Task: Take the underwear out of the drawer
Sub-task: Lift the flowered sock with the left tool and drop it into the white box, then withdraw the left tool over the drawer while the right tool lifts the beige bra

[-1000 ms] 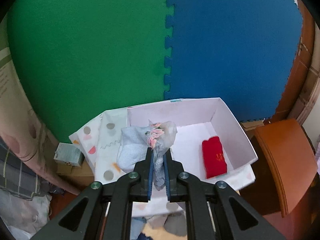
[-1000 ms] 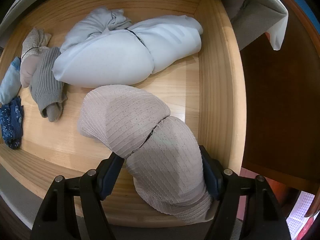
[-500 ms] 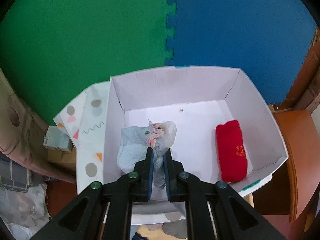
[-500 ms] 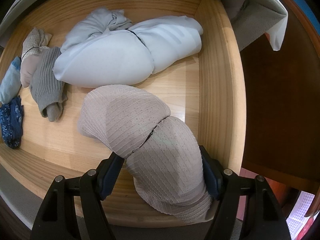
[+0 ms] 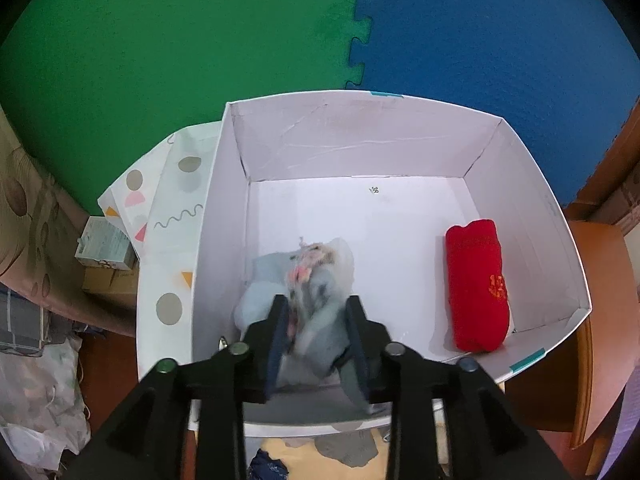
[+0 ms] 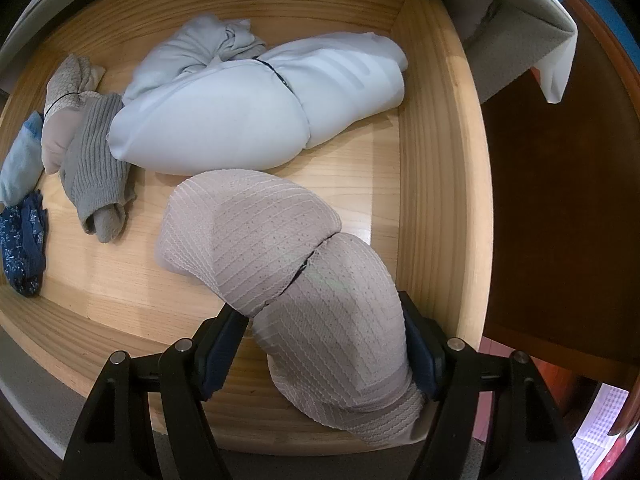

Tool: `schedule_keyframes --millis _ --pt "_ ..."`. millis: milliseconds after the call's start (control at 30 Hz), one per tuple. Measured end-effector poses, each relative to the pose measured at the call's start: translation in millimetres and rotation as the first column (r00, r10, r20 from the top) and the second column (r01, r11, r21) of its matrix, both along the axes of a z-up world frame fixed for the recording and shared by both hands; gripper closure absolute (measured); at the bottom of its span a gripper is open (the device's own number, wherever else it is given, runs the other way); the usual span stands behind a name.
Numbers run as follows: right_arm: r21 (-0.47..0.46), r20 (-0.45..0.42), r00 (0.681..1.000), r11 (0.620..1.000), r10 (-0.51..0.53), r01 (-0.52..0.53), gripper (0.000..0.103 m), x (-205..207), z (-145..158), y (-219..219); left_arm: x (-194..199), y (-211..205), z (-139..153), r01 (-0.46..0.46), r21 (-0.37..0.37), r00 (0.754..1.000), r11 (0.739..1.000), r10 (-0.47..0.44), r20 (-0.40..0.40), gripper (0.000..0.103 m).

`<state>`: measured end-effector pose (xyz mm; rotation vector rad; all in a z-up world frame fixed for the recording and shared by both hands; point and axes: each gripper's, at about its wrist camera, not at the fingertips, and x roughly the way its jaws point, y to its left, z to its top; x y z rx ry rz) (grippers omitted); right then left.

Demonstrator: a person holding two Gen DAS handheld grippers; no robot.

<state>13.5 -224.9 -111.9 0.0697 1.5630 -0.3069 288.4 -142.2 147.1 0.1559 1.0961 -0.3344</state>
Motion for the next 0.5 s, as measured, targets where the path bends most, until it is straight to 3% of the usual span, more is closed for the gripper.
schedule_keyframes --millis 133,500 --pt "-0.001 -0.001 1.000 1.000 0.001 -0.001 0.034 0 0 0 -4 1 7 0.013 -0.021 1.000 1.000 -0.013 -0.014 0.055" --pt "0.000 -0.009 1.000 1.000 0.000 0.000 0.034 3 -1 4 -29 24 50 0.036 -0.058 0.997 0.998 -0.032 0.066 0.052"
